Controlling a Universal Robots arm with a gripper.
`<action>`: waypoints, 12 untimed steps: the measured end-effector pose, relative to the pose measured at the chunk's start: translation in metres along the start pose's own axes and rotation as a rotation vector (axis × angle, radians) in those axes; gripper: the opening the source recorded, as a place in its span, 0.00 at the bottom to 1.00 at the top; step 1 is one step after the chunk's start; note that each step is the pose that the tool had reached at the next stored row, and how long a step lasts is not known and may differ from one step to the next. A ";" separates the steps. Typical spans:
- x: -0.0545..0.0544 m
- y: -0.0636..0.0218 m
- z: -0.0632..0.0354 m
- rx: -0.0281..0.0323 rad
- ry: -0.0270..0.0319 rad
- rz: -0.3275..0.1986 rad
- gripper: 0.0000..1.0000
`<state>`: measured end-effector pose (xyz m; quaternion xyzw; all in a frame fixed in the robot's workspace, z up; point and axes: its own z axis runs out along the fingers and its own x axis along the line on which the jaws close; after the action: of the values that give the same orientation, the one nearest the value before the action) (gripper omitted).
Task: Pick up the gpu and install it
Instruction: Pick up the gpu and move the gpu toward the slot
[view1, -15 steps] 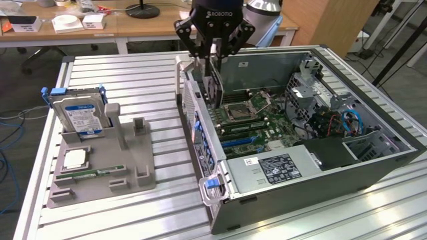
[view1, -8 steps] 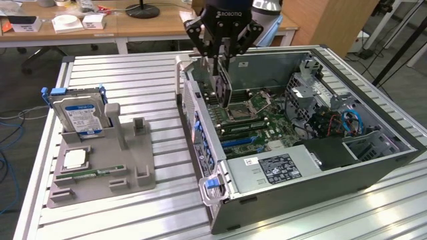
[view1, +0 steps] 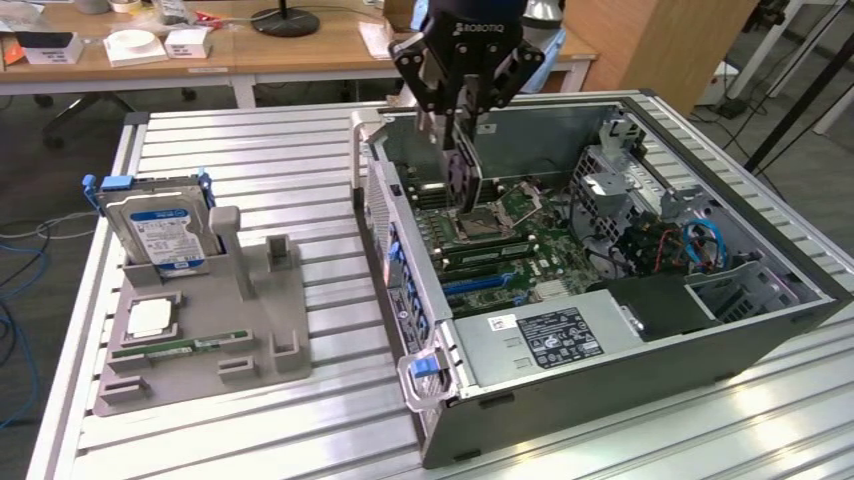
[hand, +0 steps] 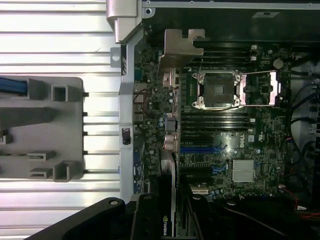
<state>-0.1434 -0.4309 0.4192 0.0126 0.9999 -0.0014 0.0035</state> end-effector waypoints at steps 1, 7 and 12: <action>-0.002 0.0001 0.0000 0.0000 0.0001 0.000 0.26; -0.012 0.0003 0.0001 -0.0001 0.0004 0.000 0.26; -0.020 0.0005 0.0002 0.0000 0.0006 0.000 0.26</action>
<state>-0.1233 -0.4309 0.4191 0.0126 0.9999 -0.0014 0.0032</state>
